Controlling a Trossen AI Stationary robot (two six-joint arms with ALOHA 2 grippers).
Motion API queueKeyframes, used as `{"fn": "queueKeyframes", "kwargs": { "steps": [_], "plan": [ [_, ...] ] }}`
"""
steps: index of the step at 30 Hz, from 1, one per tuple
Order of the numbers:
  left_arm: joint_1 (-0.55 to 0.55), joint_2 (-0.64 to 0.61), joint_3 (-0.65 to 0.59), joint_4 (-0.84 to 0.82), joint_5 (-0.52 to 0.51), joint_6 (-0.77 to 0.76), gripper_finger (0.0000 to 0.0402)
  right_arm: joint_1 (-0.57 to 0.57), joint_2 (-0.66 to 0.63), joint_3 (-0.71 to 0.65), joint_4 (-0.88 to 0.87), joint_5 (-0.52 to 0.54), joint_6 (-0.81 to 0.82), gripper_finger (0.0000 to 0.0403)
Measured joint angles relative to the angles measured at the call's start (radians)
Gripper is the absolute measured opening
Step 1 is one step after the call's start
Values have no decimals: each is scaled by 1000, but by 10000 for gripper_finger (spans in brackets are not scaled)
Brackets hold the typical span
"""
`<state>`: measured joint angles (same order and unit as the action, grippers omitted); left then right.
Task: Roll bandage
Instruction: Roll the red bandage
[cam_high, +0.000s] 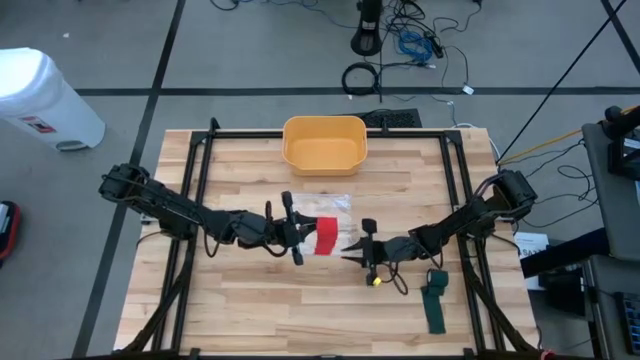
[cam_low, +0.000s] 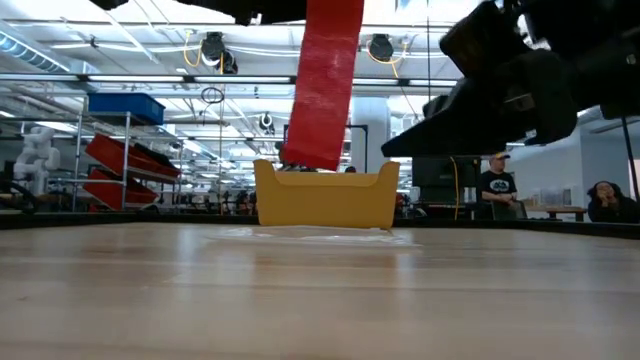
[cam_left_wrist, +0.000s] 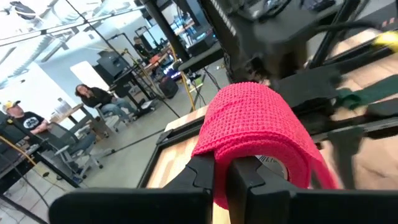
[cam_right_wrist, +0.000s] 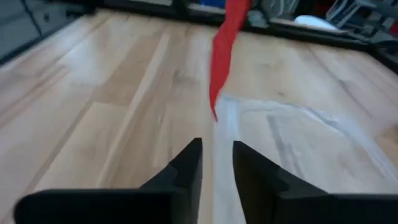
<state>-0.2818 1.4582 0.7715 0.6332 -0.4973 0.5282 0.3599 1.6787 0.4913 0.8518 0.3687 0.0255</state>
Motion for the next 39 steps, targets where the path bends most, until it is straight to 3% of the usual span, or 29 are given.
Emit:
{"fn": "queueKeyframes", "kwargs": {
  "steps": [7, 13, 22, 29, 34, 39],
  "plan": [
    [-9, 0, 0, 0, 2, -1, 13, -29, -1, -172, 348, -7, 41, 130],
    [1, 0, 0, -32, 36, -46, 13, -32, 0, -154, 313, -12, 63, 171],
    [17, 0, 0, -47, 56, -76, 13, -55, 8, 12, 200, -32, -12, 216],
    [20, 0, 0, -39, 56, -66, 13, -78, 88, 74, 260, -90, -12, 185],
    [23, 0, 0, -34, 56, -51, 13, -86, 165, 74, 401, -107, 1, 133],
    [28, 0, 0, -25, 56, -51, 13, -112, 215, 81, 431, -138, 43, 68]
  ]
}}
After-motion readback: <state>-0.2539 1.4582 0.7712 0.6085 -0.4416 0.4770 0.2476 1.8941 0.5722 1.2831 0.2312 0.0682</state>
